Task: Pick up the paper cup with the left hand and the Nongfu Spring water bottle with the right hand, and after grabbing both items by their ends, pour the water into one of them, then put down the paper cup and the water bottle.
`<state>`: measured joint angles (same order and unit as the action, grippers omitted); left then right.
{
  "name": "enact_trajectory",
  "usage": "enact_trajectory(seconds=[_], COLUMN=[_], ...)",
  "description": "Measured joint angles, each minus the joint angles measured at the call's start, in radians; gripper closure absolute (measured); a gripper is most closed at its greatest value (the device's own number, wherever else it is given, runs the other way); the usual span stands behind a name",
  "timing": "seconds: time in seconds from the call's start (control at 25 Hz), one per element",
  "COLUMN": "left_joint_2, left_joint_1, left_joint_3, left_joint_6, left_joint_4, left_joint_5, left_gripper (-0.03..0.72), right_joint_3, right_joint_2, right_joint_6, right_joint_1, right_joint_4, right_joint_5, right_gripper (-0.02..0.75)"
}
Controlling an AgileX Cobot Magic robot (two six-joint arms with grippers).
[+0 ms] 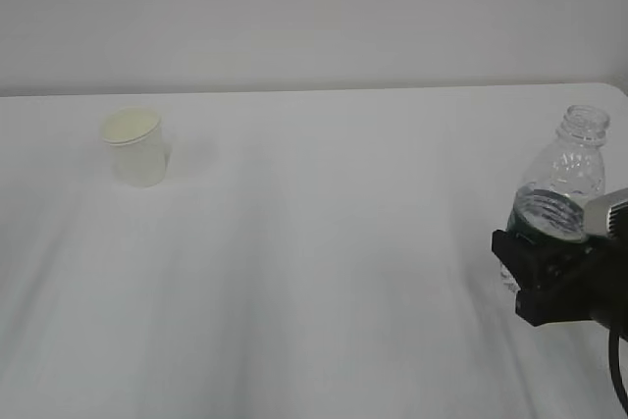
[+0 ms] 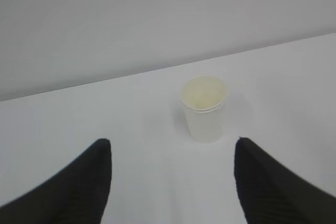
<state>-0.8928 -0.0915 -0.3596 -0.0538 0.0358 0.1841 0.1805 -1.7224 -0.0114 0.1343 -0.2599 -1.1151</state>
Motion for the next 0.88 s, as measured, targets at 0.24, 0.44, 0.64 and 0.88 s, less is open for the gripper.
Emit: enact_trajectory(seconds=[0.24, 0.44, 0.64, 0.88], left_joint_2=[-0.095, -0.208, -0.310, -0.428], left_joint_1=[0.000, 0.000, 0.000, 0.000], left_joint_3=[0.000, 0.000, 0.000, 0.047], left_joint_6=[0.000, 0.000, 0.022, 0.029], left_joint_4=[0.002, -0.010, -0.041, -0.047], left_joint_5=[0.086, 0.177, 0.256, 0.428], left_gripper=[0.165, 0.165, 0.165, 0.165], right_joint_3=[0.000, 0.000, 0.000, 0.000], right_joint_2=[0.000, 0.000, 0.000, 0.000], right_joint_6=[-0.002, -0.004, -0.004, -0.004], right_joint_1=[0.000, 0.000, 0.000, 0.000], right_joint_4=[0.000, 0.000, 0.000, 0.000], right_joint_5=[0.000, 0.000, 0.000, 0.000], right_gripper=[0.286, 0.286, 0.286, 0.287])
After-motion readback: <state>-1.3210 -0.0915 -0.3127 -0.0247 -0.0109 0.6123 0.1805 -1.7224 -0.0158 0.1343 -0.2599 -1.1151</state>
